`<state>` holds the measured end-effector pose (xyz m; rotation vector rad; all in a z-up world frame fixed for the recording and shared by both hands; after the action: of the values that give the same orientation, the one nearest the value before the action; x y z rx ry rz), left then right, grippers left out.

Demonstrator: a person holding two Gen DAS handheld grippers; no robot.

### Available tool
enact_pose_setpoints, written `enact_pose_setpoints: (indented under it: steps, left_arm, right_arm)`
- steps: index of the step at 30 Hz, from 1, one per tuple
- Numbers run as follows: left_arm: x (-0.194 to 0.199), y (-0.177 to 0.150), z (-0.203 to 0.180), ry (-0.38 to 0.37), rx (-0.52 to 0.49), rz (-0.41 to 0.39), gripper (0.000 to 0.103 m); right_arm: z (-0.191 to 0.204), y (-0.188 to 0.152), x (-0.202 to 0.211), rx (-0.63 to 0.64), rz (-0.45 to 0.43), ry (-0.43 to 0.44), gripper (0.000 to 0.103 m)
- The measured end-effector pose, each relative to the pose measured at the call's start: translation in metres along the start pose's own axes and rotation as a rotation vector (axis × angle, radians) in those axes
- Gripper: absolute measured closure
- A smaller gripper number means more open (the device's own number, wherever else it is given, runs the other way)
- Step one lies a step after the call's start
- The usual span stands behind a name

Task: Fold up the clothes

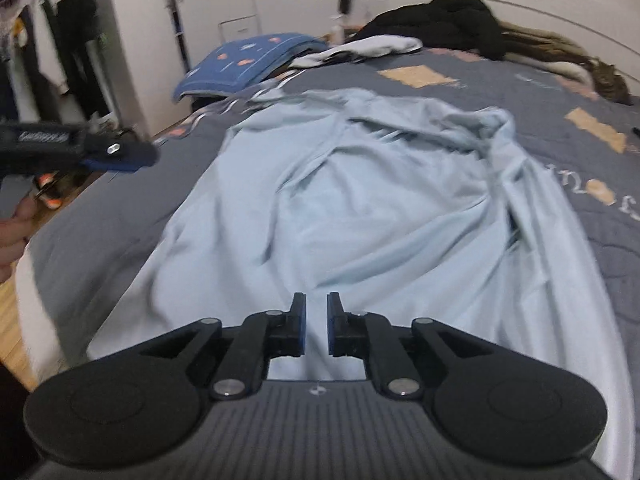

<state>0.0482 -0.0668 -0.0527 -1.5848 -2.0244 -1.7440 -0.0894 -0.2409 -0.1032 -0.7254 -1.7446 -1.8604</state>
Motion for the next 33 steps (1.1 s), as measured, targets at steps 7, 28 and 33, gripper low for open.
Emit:
enact_pose_setpoints:
  steps: [7, 28, 33]
  left_arm:
    - [-0.003, -0.022, 0.008, 0.066, -0.043, 0.065, 0.044]
    - [-0.027, -0.028, -0.035, 0.039, -0.102, 0.085, 0.044]
    - [-0.031, -0.028, -0.041, 0.039, -0.109, 0.084, 0.044]
  right_arm:
    - [-0.023, -0.018, 0.021, -0.054, -0.007, -0.044, 0.079]
    - [-0.194, -0.105, 0.066, -0.413, 0.175, -0.208, 0.07]
    - [-0.209, -0.088, 0.078, -0.396, 0.138, -0.241, 0.103]
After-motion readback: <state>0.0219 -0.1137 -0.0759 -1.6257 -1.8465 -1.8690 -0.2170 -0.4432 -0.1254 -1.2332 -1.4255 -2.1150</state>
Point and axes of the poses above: each gripper's, at about its wrist camera, not at the fingertips, and x roughly against the way its jaws point, z to its left, y to its top, the point moved 8 cm from there along -x, roughly the way its jaws point, and after that the axes turned 7 degrees about x, right-handed, at the moved point
